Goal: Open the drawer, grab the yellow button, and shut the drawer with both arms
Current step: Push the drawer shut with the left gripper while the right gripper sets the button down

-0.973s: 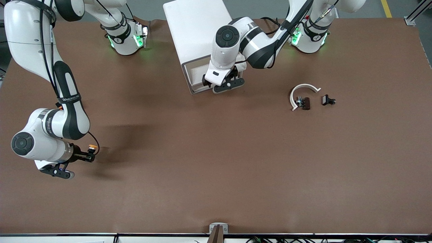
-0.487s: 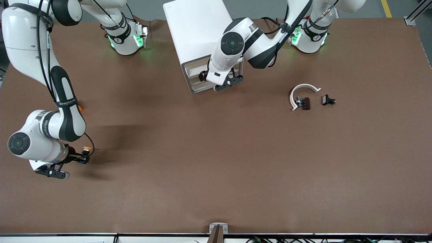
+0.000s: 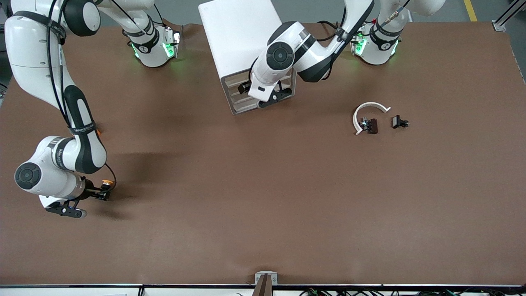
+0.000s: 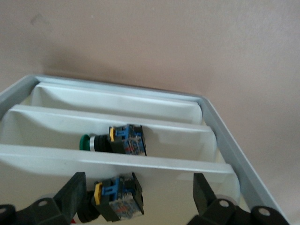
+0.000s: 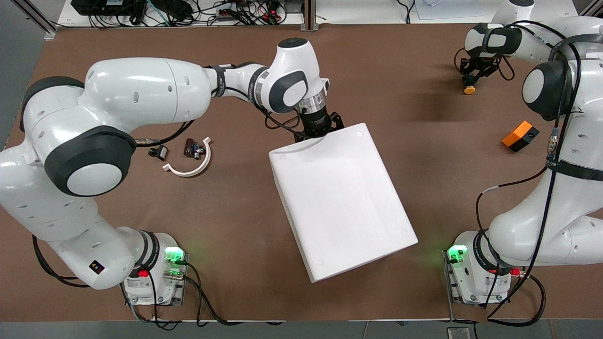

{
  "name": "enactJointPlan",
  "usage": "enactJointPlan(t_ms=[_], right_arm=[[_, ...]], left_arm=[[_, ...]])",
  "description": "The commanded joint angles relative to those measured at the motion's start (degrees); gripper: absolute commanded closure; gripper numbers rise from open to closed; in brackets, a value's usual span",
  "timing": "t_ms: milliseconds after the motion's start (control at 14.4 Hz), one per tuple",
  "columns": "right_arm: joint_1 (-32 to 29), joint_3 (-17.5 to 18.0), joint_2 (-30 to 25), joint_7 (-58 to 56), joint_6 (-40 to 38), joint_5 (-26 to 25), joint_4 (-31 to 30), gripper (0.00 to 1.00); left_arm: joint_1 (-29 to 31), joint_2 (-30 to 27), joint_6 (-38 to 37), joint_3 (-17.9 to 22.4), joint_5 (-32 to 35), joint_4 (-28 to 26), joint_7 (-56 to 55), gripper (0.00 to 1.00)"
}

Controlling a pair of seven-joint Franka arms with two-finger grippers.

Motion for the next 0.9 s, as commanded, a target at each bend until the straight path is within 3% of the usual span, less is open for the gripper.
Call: enactJointPlan(t_ms=[0, 139, 278, 556, 834], right_arm=[[-1.40, 1.06, -0.61, -3.00, -0.16, -1.06, 0.58, 0.00], [-1.75, 1.06, -1.58, -4.33, -1.29, -1.06, 0.75, 0.00], [-2.19, 1.06, -5.69, -4.33, -7.69, -1.06, 0.84, 0.00], [-1.84, 1.14, -17.02, -3.46, -24.29, -0.98, 1.89, 0.00], [-2.01, 1.06, -28.10, -3.45, -36.52, -0.89, 1.81, 0.00]], left_arm=[[-0.88, 0.19, -0.36, -0.35, -1.62, 0.95, -0.59, 0.00], [-0.44, 0.89, -0.09, 0.27, -0.22, 1.91, -0.42, 0.00], [1.22, 2.38, -0.09, 1.93, 5.91, 5.41, -0.85, 0.00], [5.78, 5.55, -0.44, 5.80, 9.46, 14.03, -0.68, 0.00], [14.92, 2.94, -1.66, 6.42, 16.90, 16.07, -0.15, 0.00]])
